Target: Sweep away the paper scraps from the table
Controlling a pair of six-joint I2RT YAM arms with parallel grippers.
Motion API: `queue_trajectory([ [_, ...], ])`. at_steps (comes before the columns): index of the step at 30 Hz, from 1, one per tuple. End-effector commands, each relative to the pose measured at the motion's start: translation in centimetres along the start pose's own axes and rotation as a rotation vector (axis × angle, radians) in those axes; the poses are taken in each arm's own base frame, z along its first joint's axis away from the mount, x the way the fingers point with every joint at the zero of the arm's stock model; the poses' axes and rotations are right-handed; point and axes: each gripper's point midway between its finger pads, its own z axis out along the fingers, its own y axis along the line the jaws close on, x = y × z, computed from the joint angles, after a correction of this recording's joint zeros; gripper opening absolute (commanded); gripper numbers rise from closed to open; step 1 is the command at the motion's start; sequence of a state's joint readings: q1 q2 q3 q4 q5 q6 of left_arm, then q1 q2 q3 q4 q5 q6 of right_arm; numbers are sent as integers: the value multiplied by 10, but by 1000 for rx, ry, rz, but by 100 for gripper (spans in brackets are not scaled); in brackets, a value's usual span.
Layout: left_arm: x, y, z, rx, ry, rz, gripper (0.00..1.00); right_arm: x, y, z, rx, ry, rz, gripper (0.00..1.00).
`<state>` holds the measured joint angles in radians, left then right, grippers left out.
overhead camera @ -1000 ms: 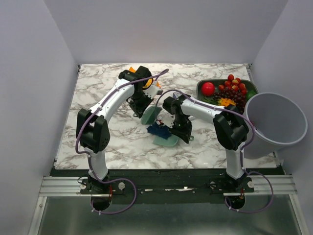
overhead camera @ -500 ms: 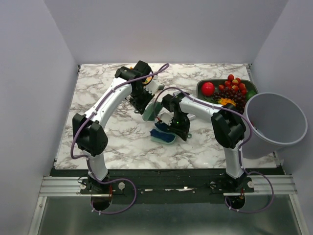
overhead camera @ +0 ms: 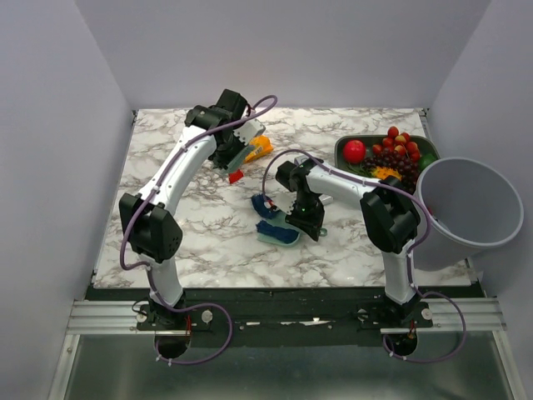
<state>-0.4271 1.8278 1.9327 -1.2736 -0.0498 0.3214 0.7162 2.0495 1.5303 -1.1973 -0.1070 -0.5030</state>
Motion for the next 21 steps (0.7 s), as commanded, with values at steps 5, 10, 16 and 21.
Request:
queue_trajectory([
  [5,-5,54,32,-258,83,128,0,5,4,0,-13,-4,-6,1],
  [10,-6,45,56,-213,96,110,0,2,4,0,-15,-6,-6,1],
  [16,4,10,65,-35,120,68,0,3,3,1,-14,-5,-5,1],
  [21,19,-21,53,102,123,22,0,3,3,2,-16,-2,-4,1],
])
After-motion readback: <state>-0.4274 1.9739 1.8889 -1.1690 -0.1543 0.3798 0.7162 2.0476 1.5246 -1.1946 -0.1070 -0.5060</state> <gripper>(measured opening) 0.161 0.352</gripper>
